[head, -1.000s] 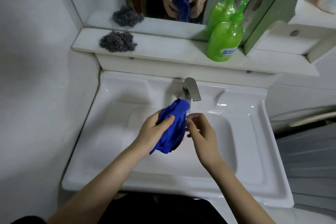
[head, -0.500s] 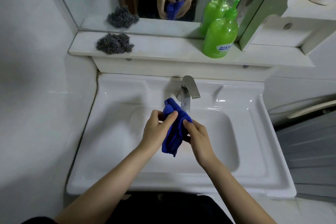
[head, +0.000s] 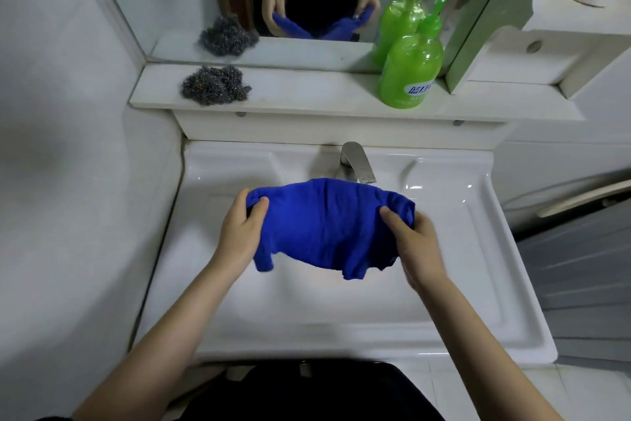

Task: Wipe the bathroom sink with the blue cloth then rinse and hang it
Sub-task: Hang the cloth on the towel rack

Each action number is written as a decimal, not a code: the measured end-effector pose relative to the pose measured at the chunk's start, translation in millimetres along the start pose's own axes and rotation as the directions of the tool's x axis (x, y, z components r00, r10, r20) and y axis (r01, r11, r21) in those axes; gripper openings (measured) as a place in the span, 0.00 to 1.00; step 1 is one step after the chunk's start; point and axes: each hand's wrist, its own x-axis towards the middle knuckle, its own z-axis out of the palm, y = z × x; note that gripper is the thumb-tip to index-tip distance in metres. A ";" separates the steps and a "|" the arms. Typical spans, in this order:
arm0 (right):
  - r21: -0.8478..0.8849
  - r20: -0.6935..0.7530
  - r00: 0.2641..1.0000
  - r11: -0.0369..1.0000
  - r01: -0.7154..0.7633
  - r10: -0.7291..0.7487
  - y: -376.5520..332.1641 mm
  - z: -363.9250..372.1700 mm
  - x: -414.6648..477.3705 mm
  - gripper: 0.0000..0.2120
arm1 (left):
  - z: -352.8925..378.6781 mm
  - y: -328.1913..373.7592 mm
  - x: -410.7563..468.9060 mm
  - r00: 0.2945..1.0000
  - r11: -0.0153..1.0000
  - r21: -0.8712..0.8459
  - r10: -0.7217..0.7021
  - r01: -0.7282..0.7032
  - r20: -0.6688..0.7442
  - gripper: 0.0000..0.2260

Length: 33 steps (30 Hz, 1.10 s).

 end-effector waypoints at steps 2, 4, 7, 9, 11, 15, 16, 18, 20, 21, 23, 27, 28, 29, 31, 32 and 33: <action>-0.110 -0.039 0.993 0.988 0.110 -0.115 -7.3 -7.5 -1.2 0.09 | -11.2 -9.7 5.9 1.000 0.999 0.049 0.008 -0.007 -0.019 0.05; -0.157 -0.002 0.978 0.966 0.207 -0.210 -15.2 -10.8 -5.7 0.08 | -19.8 -21.9 11.9 1.000 0.993 0.122 0.002 -0.002 0.002 0.05; -0.194 0.106 0.955 0.936 0.293 -0.277 -24.5 -2.7 -18.5 0.09 | -24.4 -42.1 17.3 0.996 0.975 0.216 -0.073 0.059 0.058 0.07; -0.199 0.192 0.946 0.934 0.297 -0.260 -28.8 8.6 -28.2 0.08 | -24.8 -52.8 18.0 0.989 0.960 0.269 -0.110 0.080 0.095 0.07; -0.201 0.237 0.940 0.934 0.296 -0.247 -32.3 21.9 -38.3 0.07 | -26.4 -59.3 18.6 0.986 0.941 0.334 -0.107 0.059 0.126 0.07; -0.151 0.181 0.939 0.935 0.322 -0.294 -41.0 40.0 -56.9 0.03 | -35.4 -63.4 22.4 0.985 0.922 0.386 -0.095 0.033 0.141 0.05; -0.137 0.171 0.937 0.934 0.330 -0.306 -43.6 41.3 -62.1 0.04 | -37.6 -63.4 23.8 0.984 0.926 0.374 -0.104 0.043 0.143 0.04; -0.098 0.146 0.935 0.935 0.340 -0.324 -47.4 40.4 -73.5 0.07 | -39.4 -61.7 26.2 0.984 0.940 0.337 -0.111 0.057 0.142 0.03; -0.058 0.095 0.936 0.936 0.346 -0.340 -50.8 36.3 -88.0 0.10 | -37.2 -56.7 26.1 0.985 0.962 0.268 -0.091 0.049 0.148 0.02; -0.042 0.061 0.936 0.936 0.350 -0.348 -52.5 33.3 -96.5 0.10 | -34.6 -51.9 24.6 0.985 0.970 0.242 -0.068 0.027 0.161 0.01; -0.019 -0.029 0.932 0.933 0.360 -0.360 -55.2 24.8 -115.6 0.10 | -26.5 -38.0 17.4 0.980 0.974 0.220 0.002 -0.047 0.198 0.03; -0.031 -0.278 0.869 0.908 0.417 -0.408 -57.4 -7.1 -160.8 0.11 | -1.2 -4.9 -10.3 0.929 0.958 0.149 0.187 -0.244 0.318 0.05; -0.040 -0.336 0.842 0.900 0.435 -0.422 -57.0 -16.5 -173.7 0.10 | 6.2 2.2 -19.7 0.904 0.948 0.129 0.230 -0.292 0.361 0.05; -0.056 -0.388 0.814 0.892 0.448 -0.433 -55.5 -26.5 -187.1 0.08 | 13.6 7.5 -30.3 0.873 0.935 0.105 0.271 -0.339 0.405 0.05; -0.097 -0.475 0.763 0.888 0.450 -0.439 -47.4 -47.2 -214.1 0.07 | 28.8 10.7 -53.3 0.797 0.898 0.073 0.346 -0.435 0.495 0.05; -0.116 -0.512 0.742 0.891 0.439 -0.433 -40.1 -58.1 -227.3 0.08 | 36.5 8.2 -64.8 0.753 0.870 0.076 0.374 -0.487 0.541 0.05; -0.135 -0.549 0.721 0.896 0.423 -0.423 -29.6 -69.4 -240.6 0.07 | 44.1 3.3 -76.2 0.709 0.841 0.084 0.392 -0.534 0.586 0.06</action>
